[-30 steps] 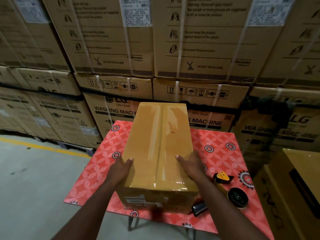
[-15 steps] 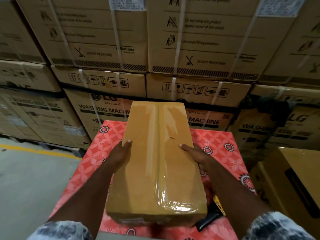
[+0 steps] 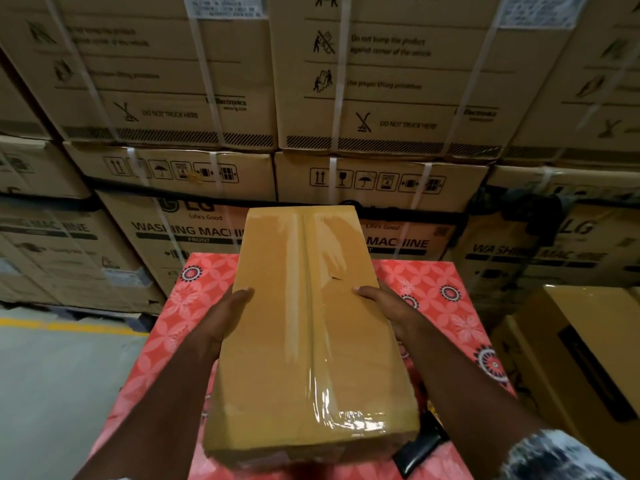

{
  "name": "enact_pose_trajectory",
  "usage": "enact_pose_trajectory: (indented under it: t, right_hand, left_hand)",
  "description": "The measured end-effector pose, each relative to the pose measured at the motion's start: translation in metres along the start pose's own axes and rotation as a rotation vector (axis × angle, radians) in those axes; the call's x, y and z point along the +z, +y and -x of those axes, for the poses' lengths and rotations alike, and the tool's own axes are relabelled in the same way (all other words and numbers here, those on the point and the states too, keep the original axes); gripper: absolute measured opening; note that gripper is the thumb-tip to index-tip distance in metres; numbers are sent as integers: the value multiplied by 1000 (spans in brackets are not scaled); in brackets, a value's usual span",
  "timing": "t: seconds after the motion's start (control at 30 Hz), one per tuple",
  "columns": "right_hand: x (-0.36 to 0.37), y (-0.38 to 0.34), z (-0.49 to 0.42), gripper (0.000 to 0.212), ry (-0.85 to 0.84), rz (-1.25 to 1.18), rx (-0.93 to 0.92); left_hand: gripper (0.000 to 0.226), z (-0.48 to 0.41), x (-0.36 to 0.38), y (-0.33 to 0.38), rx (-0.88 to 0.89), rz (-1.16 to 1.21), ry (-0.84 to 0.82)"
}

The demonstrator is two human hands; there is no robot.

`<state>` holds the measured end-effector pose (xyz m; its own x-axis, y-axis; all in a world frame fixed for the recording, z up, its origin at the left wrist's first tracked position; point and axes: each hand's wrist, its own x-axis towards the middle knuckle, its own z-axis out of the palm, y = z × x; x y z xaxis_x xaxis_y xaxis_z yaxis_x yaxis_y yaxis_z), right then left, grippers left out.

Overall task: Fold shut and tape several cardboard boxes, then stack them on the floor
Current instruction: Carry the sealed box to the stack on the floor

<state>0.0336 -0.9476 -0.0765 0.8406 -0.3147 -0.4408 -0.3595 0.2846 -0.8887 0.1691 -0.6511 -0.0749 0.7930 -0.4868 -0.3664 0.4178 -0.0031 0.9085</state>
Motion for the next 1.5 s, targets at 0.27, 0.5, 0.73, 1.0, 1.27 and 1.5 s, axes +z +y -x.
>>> enact_pose_trajectory:
  t: [0.27,0.5,0.73,1.0,1.27,1.5]
  right_hand:
    - [6,-48,17,26,10,18,47]
    - [-3,-96,55,13,105,73,60]
    - [-33,-138,97,25,173,144,33]
    - [-100,-173,180,40,256,178,-49]
    - [-214,-162,246,76,301,263,-33]
    - [-261,-152,325,40,291,277,-70]
  left_hand:
    - [26,1,13,47,8,-65,52]
    - [18,48,63,97,32,-141,99]
    - [18,70,97,129,31,-166,50]
    - [27,136,179,140,27,-187,108]
    - [33,205,283,104,16,-247,99]
    - [28,239,354,85,42,-272,87]
